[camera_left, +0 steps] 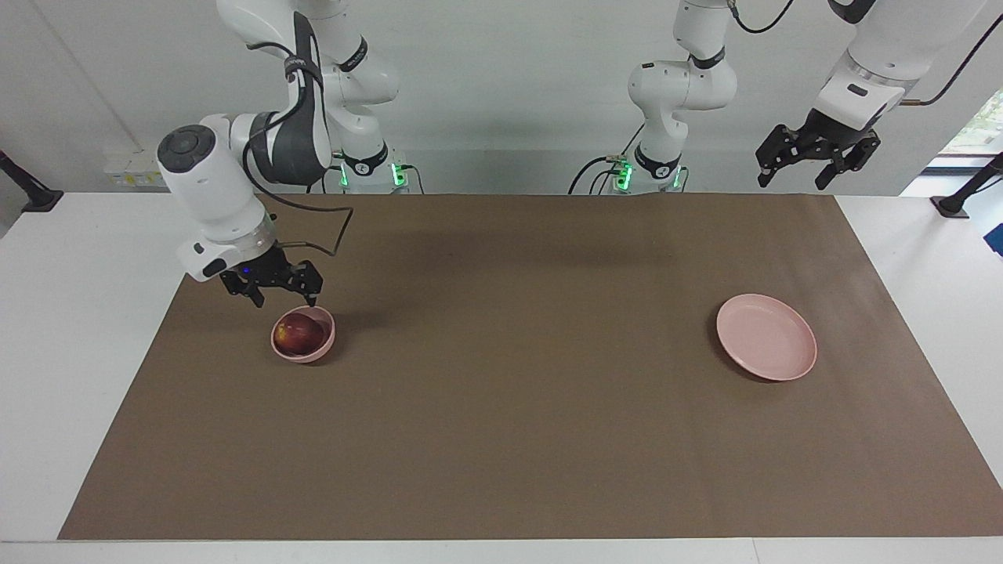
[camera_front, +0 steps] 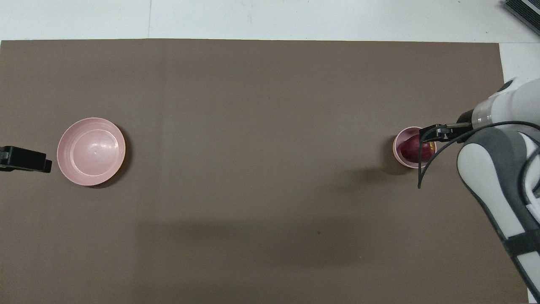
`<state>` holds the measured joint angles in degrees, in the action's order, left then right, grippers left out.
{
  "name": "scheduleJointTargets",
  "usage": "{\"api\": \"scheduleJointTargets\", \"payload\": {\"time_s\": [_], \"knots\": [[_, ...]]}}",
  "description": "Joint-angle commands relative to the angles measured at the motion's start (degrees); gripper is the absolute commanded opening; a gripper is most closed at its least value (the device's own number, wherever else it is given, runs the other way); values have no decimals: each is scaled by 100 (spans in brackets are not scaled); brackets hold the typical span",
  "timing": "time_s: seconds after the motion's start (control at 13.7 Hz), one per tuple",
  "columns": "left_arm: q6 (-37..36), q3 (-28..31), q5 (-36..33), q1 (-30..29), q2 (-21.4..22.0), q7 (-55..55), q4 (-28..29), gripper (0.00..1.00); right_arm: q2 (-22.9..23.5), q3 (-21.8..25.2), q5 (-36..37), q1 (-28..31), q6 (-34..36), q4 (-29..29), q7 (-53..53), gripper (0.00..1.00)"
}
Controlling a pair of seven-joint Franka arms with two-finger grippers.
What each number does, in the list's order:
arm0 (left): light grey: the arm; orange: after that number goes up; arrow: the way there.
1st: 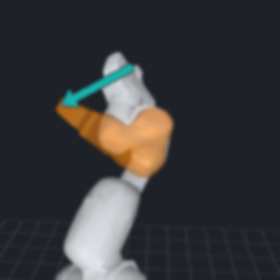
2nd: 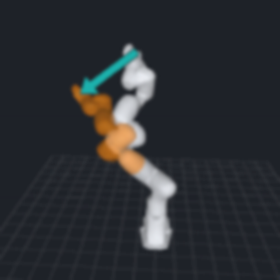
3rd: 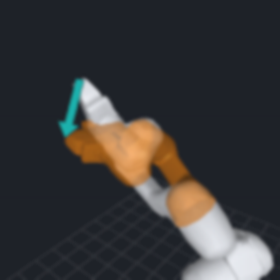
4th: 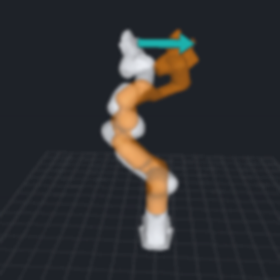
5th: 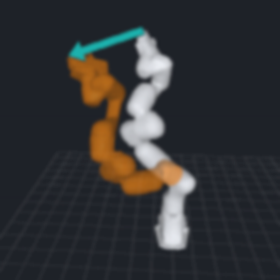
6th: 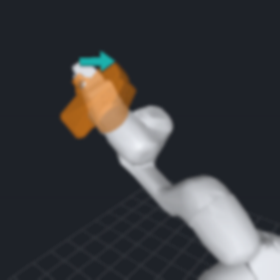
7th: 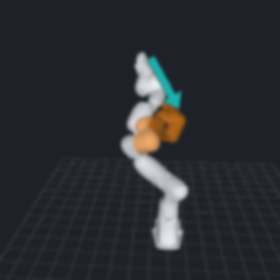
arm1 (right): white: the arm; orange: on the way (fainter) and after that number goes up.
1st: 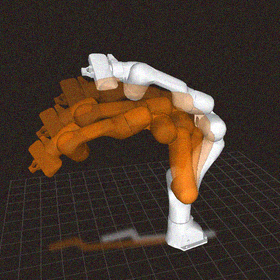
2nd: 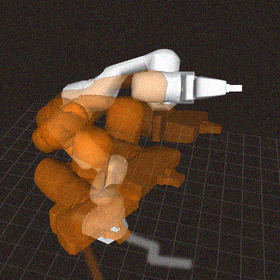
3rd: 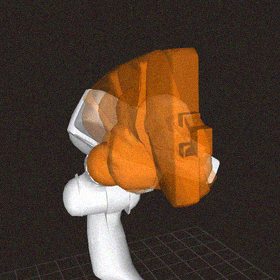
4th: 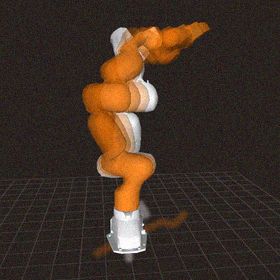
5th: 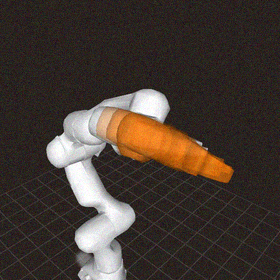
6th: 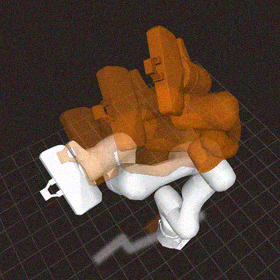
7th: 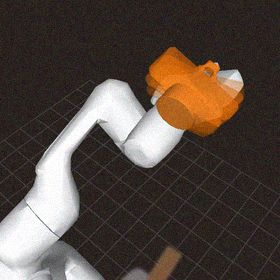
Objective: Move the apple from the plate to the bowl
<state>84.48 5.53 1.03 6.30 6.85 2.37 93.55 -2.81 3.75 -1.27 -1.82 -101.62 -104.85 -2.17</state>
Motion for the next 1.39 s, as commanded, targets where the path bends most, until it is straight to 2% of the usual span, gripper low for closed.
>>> {"api": "scheduleJointTargets", "payload": {"time_s": [0.0, 0.44, 0.66, 1.32], "knots": [[-54, -17, -85, -15, 62, 1, 32, 100, -106, 30, 118, 15, 711, 498, 102, 100], [-54, -17, -85, -15, 71, 1, 32, 100, -97, 47, 223, 67, 1793, 1729, 50, 100], [-54, -17, -85, -15, 71, 1, 32, 100, -228, 100, 100, 103, 1698, 1495, 24, 100], [-54, -17, -85, -15, 71, 1, 32, 100, -246, 65, 100, 76, 1733, 1502, 41, 100]]}}
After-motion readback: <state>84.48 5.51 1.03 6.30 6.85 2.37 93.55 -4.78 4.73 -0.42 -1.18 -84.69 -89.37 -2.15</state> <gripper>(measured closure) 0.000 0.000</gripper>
